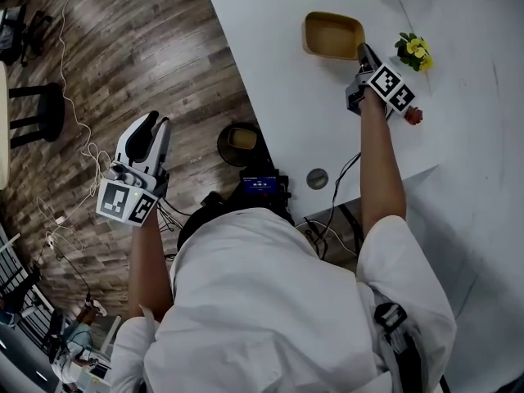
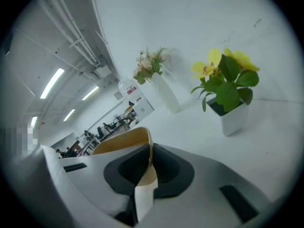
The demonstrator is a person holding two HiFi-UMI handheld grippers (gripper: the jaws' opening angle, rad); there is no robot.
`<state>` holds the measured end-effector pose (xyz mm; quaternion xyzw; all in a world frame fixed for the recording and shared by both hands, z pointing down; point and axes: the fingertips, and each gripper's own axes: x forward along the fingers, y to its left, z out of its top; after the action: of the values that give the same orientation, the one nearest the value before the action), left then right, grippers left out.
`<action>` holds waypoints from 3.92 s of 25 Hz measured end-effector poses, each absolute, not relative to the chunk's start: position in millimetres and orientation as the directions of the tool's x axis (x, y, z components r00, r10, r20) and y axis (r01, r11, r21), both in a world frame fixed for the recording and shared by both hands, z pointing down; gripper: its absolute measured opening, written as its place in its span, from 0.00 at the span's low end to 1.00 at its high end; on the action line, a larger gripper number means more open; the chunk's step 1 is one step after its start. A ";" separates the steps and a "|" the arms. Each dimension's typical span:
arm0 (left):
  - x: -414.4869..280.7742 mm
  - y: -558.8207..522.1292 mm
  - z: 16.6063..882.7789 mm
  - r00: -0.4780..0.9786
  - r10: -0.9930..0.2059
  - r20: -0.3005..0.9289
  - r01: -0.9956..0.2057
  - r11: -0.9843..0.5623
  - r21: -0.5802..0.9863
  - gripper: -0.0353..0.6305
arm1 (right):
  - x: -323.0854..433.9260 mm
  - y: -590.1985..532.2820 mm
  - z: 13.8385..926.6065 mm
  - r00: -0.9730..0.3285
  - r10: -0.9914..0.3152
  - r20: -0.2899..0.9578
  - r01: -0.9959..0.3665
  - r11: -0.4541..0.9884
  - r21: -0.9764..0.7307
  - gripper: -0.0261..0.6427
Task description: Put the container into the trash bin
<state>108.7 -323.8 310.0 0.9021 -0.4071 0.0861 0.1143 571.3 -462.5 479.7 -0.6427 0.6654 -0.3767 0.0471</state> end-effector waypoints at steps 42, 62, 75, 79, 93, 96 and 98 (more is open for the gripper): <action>-167.9 -124.6 346.3 0.705 -0.709 0.020 -0.700 -0.691 0.179 0.20 | 154.6 -121.3 356.1 -0.296 -0.946 0.130 -0.877 0.216 -0.428 0.11; -77.1 -156.0 647.1 0.756 -0.576 0.310 -0.655 -0.662 0.365 0.20 | 156.9 -173.7 792.9 -0.415 -0.736 0.534 -0.909 0.317 -0.270 0.11; -29.7 -133.6 796.0 0.804 -0.464 0.372 -0.595 -0.644 0.481 0.20 | 165.8 -167.6 974.4 -0.435 -0.637 0.637 -0.884 0.438 -0.165 0.11; -31.1 -123.0 823.7 0.806 -0.440 0.395 -0.591 -0.638 0.494 0.20 | 167.8 -169.8 1008.6 -0.445 -0.603 0.662 -0.852 0.513 -0.105 0.11; -39.7 -119.1 858.4 0.795 -0.439 0.418 -0.605 -0.614 0.506 0.20 | 170.8 -175.0 1074.1 -0.428 -0.578 0.694 -0.864 0.486 -0.128 0.11; -43.1 -121.3 862.1 0.791 -0.444 0.421 -0.611 -0.607 0.508 0.20 | 169.1 -175.5 1081.6 -0.437 -0.572 0.694 -0.868 0.472 -0.157 0.11; -40.5 -120.3 863.2 0.798 -0.432 0.421 -0.601 -0.617 0.508 0.20 | 171.5 -175.3 1085.1 -0.434 -0.573 0.696 -0.877 0.446 -0.180 0.21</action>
<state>-40.5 -120.3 863.2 0.8898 -0.2902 0.1296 0.3275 171.5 -175.3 1085.1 -0.4516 0.8023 -0.2705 -0.2813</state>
